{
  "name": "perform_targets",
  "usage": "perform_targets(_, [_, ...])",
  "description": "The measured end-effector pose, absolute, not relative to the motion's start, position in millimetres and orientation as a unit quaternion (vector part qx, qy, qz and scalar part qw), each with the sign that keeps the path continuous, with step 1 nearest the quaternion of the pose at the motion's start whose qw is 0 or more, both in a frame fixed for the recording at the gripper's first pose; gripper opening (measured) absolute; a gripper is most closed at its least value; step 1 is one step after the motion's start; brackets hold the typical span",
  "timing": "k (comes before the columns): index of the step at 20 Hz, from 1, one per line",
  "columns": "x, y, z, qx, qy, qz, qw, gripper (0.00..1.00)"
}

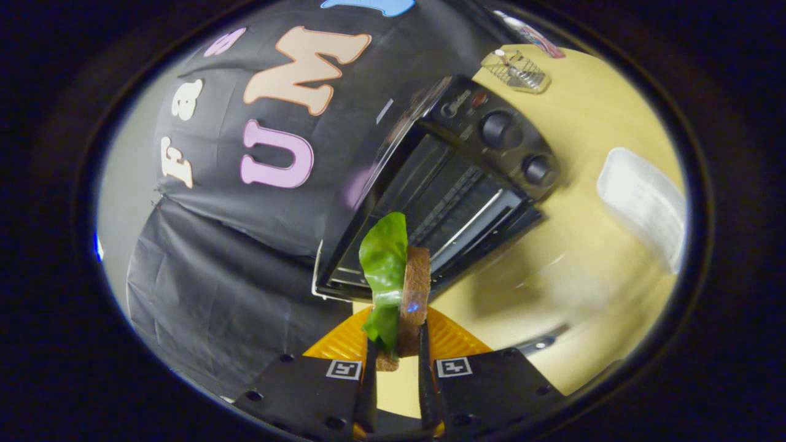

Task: Open the toaster oven, put the food inside, and close the toaster oven door.

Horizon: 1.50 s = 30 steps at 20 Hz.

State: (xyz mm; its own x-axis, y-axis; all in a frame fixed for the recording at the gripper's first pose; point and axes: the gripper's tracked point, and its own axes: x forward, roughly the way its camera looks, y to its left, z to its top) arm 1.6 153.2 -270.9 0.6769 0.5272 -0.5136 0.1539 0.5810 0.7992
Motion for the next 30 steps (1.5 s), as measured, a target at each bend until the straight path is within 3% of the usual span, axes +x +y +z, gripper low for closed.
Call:
perform_targets(15, [89, 146, -313, 0.439, 0.311, 0.048, 0.842, 0.30])
perform_targets(22, [104, 135, -320, 0.362, 0.313, 0.016, 0.878, 0.37])
perform_targets(29, [92, 97, -295, 0.240, 0.285, -0.014, 0.928, 0.99])
perform_targets(30, [83, 87, -292, 0.224, 0.285, -0.017, 0.932, 0.99])
